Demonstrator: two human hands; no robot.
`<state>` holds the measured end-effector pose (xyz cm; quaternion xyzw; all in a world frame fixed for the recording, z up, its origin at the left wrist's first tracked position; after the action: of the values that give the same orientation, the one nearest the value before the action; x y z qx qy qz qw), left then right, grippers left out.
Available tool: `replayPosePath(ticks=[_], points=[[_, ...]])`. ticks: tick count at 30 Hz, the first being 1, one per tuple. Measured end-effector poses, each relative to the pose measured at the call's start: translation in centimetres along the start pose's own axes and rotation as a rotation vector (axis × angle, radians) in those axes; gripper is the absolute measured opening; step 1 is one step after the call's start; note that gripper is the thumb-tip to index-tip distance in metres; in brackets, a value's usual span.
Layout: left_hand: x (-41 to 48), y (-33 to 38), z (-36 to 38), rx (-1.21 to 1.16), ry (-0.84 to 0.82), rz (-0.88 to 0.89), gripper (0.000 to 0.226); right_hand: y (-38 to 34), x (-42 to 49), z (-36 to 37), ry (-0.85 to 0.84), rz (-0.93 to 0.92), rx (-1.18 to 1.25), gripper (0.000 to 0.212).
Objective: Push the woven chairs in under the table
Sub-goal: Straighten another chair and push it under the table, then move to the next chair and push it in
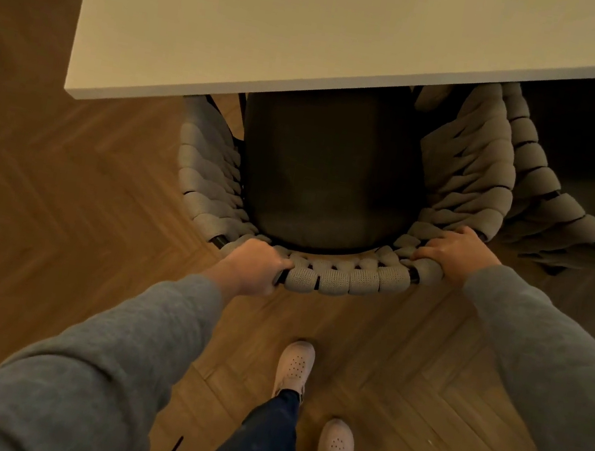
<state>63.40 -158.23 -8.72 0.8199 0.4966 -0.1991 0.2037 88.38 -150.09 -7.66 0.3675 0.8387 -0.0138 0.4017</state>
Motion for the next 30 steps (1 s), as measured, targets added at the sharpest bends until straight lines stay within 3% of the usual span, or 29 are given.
replayPosePath(ticks=[10, 12, 15, 18, 20, 23, 26, 30], points=[[0.2, -0.2, -0.3, 0.000, -0.021, -0.011, 0.030, 0.2, 0.9, 0.3, -0.084, 0.013, 0.003, 0.055], [0.3, -0.3, -0.2, -0.010, -0.021, -0.050, 0.034, 0.2, 1.0, 0.3, -0.095, 0.008, 0.000, 0.067], [0.4, -0.6, -0.2, -0.011, 0.005, -0.110, 0.038, 0.4, 0.9, 0.6, -0.200, 0.011, 0.005, 0.103], [-0.2, -0.6, 0.8, 0.003, 0.001, -0.177, 0.064, -1.3, 0.2, -0.9, -0.300, 0.009, 0.215, 0.119], [-1.0, -0.7, 0.9, -0.023, 0.024, -0.203, 0.080, -4.1, 0.2, -3.4, -0.244, -0.026, 0.363, 0.112], [-3.7, -1.9, -0.3, -0.161, 0.143, -0.232, 0.083, -8.7, 1.4, -9.0, 0.001, -0.082, 0.507, 0.089], [-7.5, -5.0, -0.9, -0.246, 0.266, -0.283, 0.075, -13.3, 2.5, -15.0, 0.213, -0.132, 0.459, 0.065], [-13.5, -13.1, 0.1, -0.330, 0.385, -0.537, 0.066, -19.7, 4.9, -21.9, 0.312, -0.208, 0.402, 0.054]])
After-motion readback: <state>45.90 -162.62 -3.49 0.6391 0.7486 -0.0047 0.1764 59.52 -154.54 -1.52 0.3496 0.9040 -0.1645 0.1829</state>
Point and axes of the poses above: each hand's wrist, its own x-axis towards the middle knuckle, its own z-axis out of the palm, y = z × x, the point moved 8 cm from there along x, towards the middle knuckle, and after that the axes turned 6 degrees about -x, right-handed, at the moved point
